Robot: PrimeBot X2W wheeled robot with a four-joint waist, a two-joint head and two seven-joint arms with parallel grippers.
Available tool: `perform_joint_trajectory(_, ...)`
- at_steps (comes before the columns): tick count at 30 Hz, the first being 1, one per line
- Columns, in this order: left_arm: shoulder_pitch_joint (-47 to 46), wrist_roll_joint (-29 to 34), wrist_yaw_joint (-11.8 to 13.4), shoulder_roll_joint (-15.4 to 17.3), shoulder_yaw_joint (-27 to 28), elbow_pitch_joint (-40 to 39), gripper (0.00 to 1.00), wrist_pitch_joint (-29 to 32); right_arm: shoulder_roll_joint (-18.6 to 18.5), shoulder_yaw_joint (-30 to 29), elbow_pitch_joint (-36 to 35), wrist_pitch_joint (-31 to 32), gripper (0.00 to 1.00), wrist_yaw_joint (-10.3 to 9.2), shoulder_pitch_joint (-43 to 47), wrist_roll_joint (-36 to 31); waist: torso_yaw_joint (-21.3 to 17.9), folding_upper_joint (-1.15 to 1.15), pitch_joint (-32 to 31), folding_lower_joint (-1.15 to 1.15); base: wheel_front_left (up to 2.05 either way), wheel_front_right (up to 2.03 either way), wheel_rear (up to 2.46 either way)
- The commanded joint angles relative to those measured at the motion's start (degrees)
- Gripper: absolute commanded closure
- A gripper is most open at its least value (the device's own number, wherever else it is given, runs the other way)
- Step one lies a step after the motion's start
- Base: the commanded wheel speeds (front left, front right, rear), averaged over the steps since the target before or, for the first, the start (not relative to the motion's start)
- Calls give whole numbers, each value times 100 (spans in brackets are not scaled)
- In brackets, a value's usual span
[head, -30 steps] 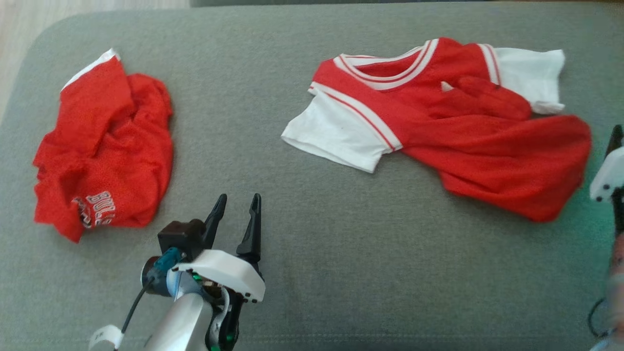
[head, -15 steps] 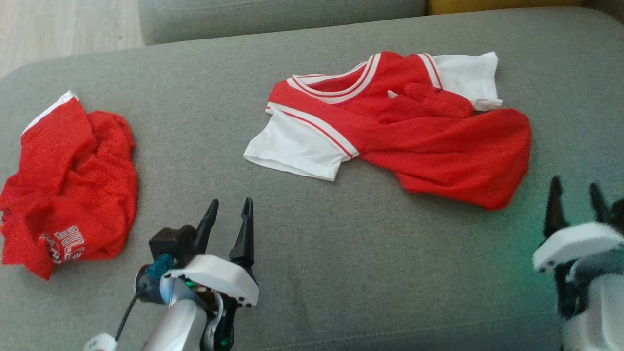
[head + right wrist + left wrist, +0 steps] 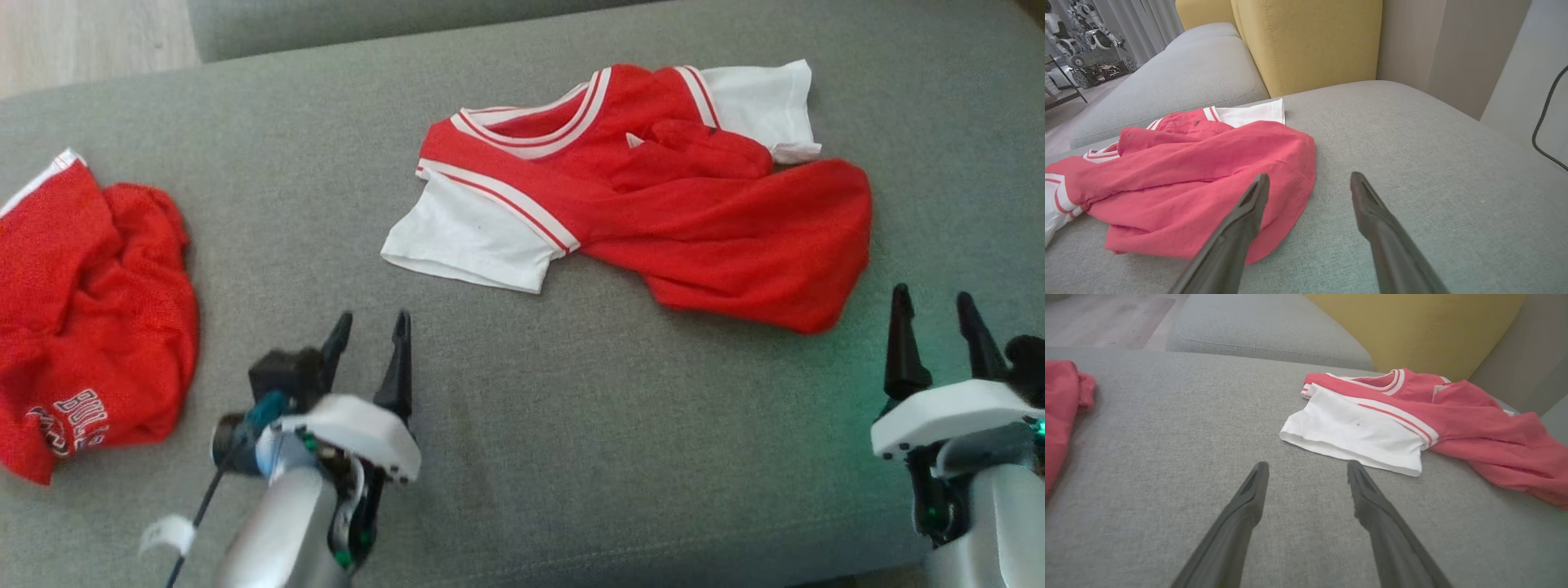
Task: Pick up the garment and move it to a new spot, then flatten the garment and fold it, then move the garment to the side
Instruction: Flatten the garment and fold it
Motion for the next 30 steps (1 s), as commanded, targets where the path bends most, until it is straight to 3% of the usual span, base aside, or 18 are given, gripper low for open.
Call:
perform_joint_trajectory(1,-564,125,-11,40,146,79,0,-71,-43,220,-236,-55,0,12,-92,66,-47,0,99,0,0,0,0)
perform_joint_trajectory(8,-1768,431,52,83,-24,1324,0,158,-43,494,-293,-134,0,12,-206,90,-243,0,336,0,0,0,0)
perform_joint_trajectory(13,-2431,721,237,210,-193,2222,0,430,-43,658,-306,-183,0,12,-287,125,-432,0,456,0,0,0,0)
perform_joint_trajectory(18,-2745,847,356,254,-287,2780,0,543,-43,698,-292,-232,0,12,-306,152,-518,0,496,0,0,0,0)
perform_joint_trajectory(25,-2991,815,293,239,-349,3399,0,512,-42,672,-246,-288,0,12,-352,188,-567,0,538,0,0,0,0)
perform_joint_trajectory(26,-3010,796,244,227,-362,3476,12,532,-42,662,-239,-292,0,12,-359,188,-562,0,544,0,0,0,0)
perform_joint_trajectory(27,-3027,767,176,212,-372,3536,94,541,-42,650,-231,-296,0,12,-367,186,-555,0,547,0,0,0,0)
perform_joint_trajectory(28,-3040,736,102,196,-383,3580,100,533,-42,634,-221,-297,0,12,-376,183,-545,0,547,0,0,0,0)
perform_joint_trajectory(30,-3064,657,0,162,-377,3629,100,472,-42,572,-187,-291,0,12,-397,174,-505,0,541,0,0,0,0)
